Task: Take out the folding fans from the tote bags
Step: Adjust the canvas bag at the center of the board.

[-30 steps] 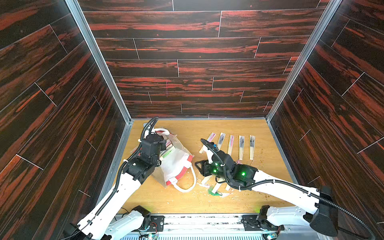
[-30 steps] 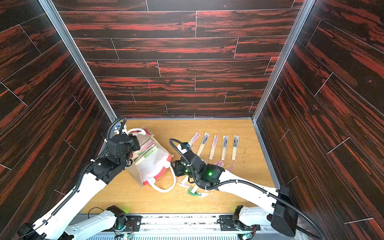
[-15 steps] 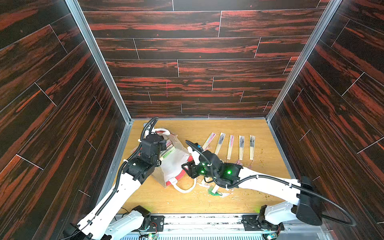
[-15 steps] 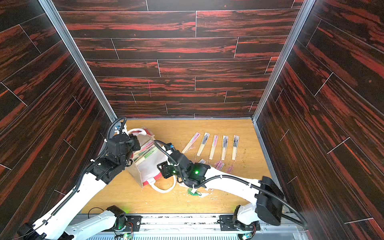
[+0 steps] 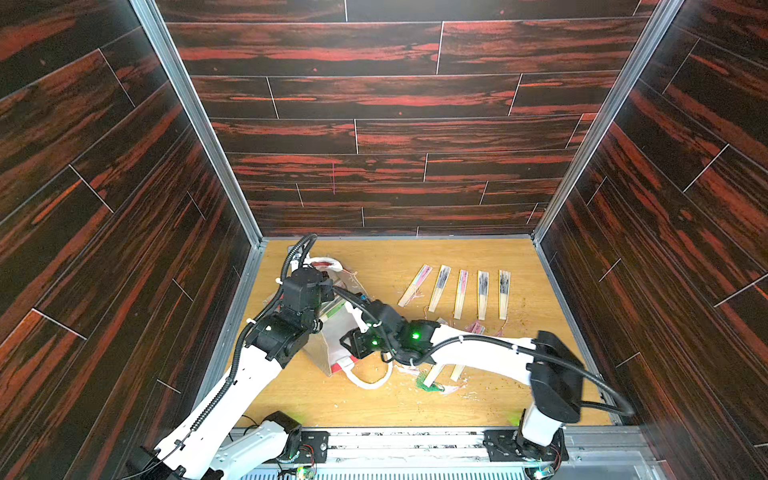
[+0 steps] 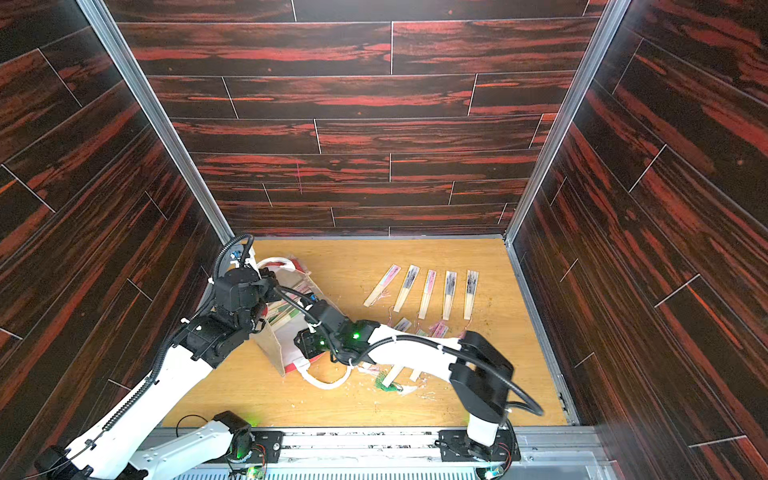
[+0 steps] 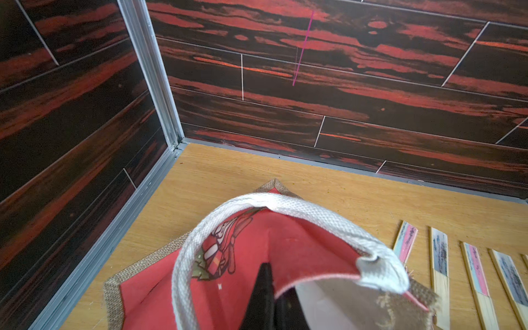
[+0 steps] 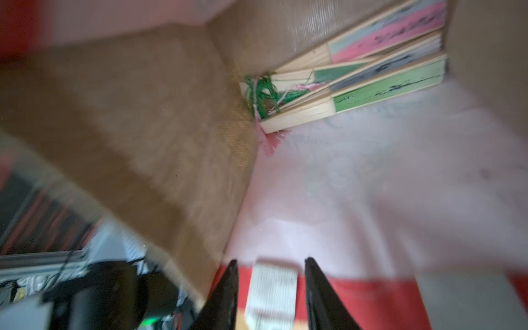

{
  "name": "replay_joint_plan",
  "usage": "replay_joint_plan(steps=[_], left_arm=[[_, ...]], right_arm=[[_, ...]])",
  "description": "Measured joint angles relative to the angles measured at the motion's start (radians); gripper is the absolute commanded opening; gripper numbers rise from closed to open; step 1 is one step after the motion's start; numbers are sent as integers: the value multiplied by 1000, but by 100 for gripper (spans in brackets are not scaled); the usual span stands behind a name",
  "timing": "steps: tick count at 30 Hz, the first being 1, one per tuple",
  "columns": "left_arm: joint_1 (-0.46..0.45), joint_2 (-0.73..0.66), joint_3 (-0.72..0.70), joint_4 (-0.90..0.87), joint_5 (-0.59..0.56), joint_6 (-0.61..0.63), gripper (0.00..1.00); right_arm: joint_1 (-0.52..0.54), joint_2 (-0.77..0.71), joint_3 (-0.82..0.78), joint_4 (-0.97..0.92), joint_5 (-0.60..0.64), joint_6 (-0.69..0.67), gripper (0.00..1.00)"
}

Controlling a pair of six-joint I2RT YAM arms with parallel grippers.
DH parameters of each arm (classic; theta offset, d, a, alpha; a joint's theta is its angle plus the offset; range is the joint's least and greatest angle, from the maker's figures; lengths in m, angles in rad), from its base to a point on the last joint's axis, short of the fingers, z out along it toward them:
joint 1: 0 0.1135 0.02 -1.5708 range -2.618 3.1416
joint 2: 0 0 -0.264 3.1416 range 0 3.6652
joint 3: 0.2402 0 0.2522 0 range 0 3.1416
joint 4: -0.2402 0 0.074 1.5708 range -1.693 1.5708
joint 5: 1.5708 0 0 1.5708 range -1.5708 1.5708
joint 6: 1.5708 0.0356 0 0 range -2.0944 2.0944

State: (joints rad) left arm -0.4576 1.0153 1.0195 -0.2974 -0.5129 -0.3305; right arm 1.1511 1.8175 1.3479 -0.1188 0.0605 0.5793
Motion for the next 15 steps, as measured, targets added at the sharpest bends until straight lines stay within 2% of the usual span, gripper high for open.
replay_joint_plan(steps=[9,15], left_arm=[[2,0,3,0,39,7,0],[3,-1,13,-1,60,20,0]], right_arm=[[-2,164,135,-77,-16,22,39],[-34,260,241,-125,-82,47,39]])
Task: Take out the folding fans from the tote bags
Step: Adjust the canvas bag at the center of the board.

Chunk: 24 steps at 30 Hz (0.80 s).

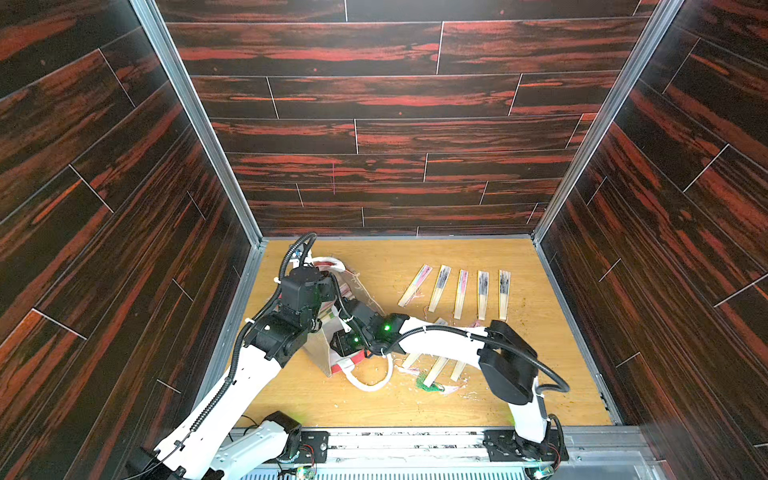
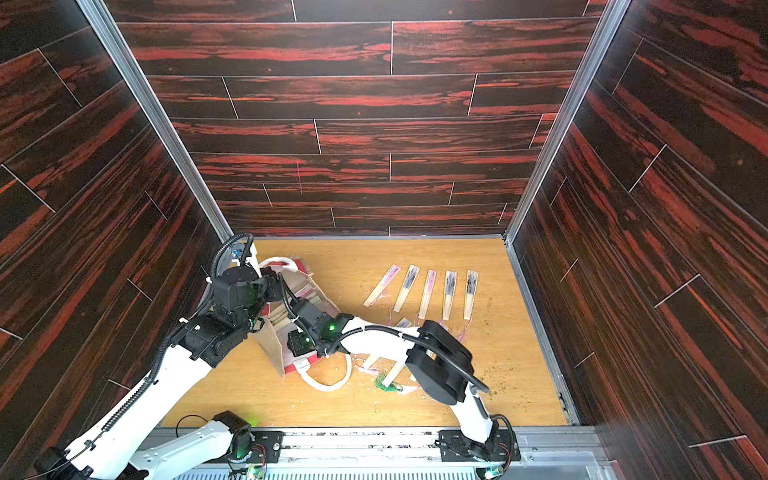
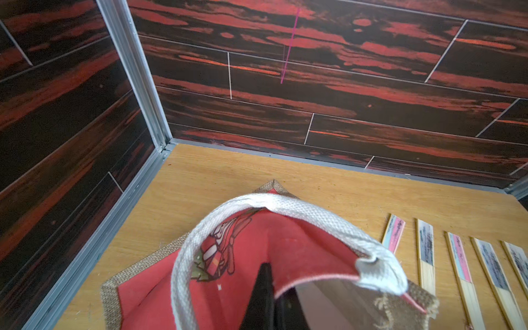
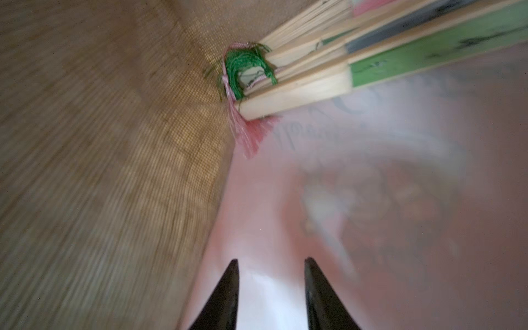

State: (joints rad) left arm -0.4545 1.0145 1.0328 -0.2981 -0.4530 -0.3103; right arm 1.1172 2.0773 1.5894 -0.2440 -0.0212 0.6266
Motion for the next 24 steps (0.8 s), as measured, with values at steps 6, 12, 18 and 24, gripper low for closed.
replay_joint_plan(steps=[6,12,18,24], left_arm=[[0,-32,9,-1,24,23,0],[0,-86,24,2,69,44,0],[0,-147,24,17,100,52,0],[0,-190,21,34,134,57,0]], right_arm=[[-45,88,132,-90,-35,20,39],[-55,151,281,-179,-50,39,39],[-79,210,422,-259,-74,54,41],[-113,229,483,-298,-95,69,49]])
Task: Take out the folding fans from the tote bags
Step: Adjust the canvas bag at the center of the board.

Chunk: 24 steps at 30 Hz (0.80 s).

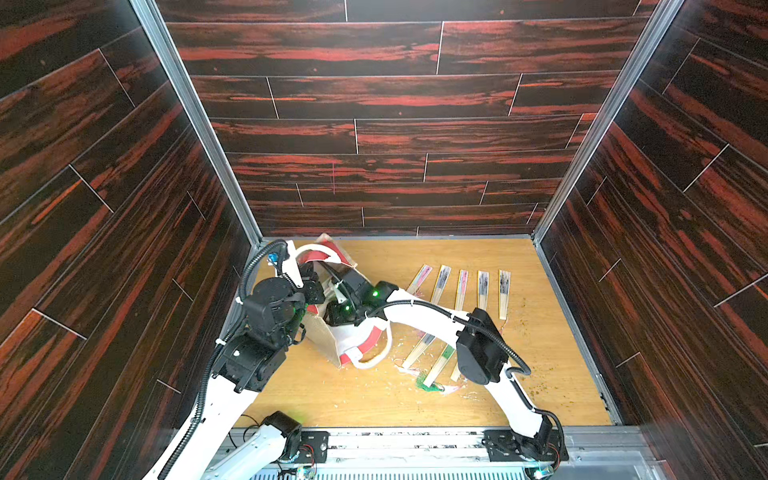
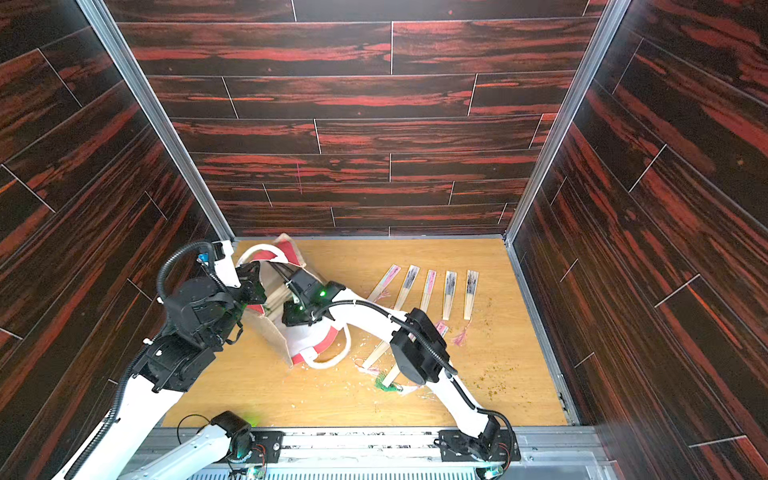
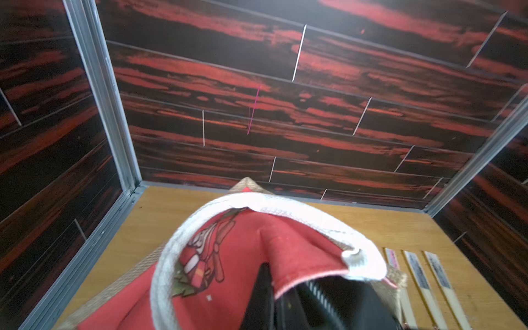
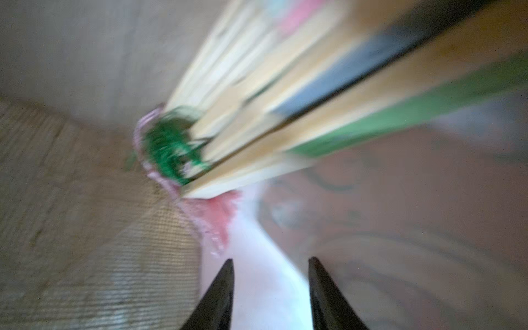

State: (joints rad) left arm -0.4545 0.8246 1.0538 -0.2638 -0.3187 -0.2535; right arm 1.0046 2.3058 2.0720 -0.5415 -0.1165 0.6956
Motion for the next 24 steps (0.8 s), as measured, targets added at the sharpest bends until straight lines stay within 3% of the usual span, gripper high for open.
replay_joint_plan(steps=[24], left_arm=[[1,-19,-90,127,237,-58,0]], right_arm=[[-89,17,42,-27,-30,53,56]])
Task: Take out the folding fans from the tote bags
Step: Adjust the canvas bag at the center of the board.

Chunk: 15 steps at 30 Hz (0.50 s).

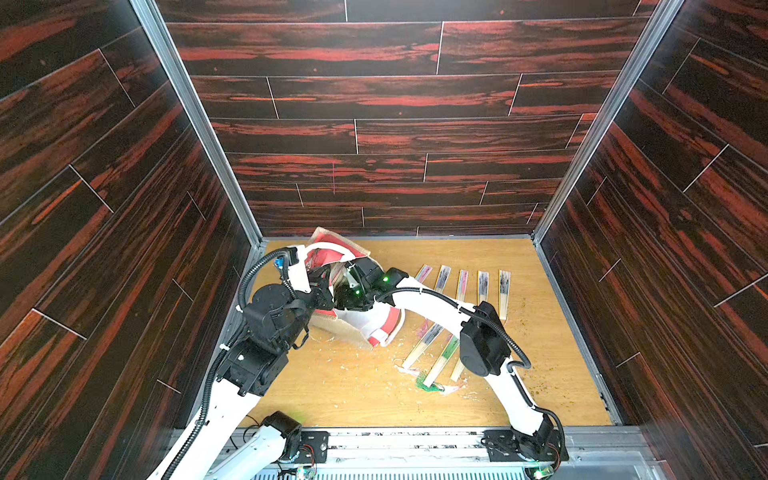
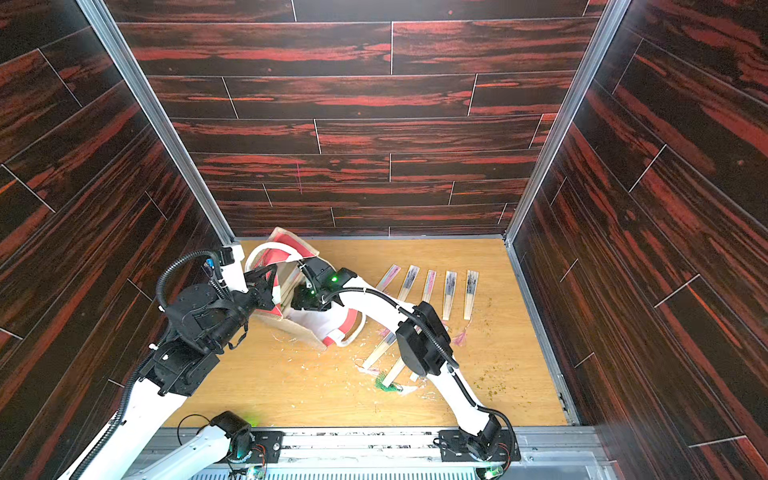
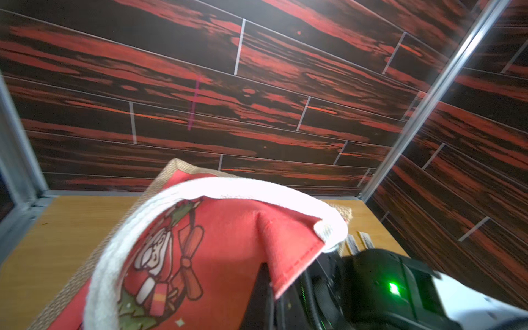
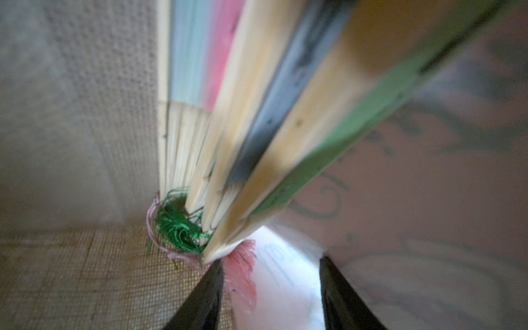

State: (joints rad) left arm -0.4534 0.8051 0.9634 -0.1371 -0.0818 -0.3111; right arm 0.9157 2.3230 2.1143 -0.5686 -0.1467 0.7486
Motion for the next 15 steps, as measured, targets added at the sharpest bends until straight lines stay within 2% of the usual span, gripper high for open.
replay_joint_plan(steps=[15], left_arm=[[0,-113,-126,32,61,8,0]], right_arm=[[-9,0,0,-19,54,-5,55]])
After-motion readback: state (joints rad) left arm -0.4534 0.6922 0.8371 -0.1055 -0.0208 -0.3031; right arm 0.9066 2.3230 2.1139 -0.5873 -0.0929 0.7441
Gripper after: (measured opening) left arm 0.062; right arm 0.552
